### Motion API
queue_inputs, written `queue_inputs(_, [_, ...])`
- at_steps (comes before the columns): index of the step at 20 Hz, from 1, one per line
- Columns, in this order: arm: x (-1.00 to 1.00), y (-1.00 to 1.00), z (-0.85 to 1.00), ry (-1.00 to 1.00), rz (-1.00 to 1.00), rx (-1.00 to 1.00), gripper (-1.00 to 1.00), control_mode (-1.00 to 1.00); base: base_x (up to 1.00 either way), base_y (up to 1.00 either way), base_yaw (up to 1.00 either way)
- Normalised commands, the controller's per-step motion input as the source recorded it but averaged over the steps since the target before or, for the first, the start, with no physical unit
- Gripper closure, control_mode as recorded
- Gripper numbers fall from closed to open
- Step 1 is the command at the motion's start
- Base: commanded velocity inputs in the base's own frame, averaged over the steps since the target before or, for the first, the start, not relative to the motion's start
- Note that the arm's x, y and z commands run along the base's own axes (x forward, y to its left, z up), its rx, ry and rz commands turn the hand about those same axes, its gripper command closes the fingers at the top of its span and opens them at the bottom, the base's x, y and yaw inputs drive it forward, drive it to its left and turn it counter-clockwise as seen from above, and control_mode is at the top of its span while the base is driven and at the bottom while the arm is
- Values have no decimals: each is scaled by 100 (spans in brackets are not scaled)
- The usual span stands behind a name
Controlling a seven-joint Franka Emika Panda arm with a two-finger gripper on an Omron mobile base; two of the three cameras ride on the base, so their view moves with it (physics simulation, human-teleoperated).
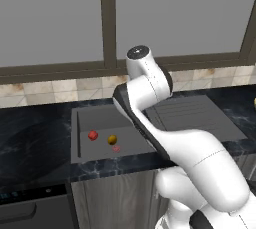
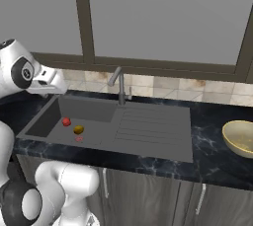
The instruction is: Remove the bell pepper and lemon from the sink. Then move the bowl and cup from the counter to the sink for washing.
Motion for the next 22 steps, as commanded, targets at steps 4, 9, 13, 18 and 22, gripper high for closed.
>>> queue_inputs(4, [23, 13, -30, 0, -4, 12, -100, -100, 0, 0, 0])
queue_inputs(9, [33, 9, -34, 0, -4, 25, -100, -100, 0, 0, 0])
queue_inputs(13, [38, 6, -33, 3, -2, 33, -100, -100, 0, 0, 0])
queue_inputs(18, [34, 8, -30, 2, -4, 21, -100, -100, 0, 0, 0])
queue_inputs(22, [28, 7, -28, 0, -1, 5, -100, -100, 0, 0, 0])
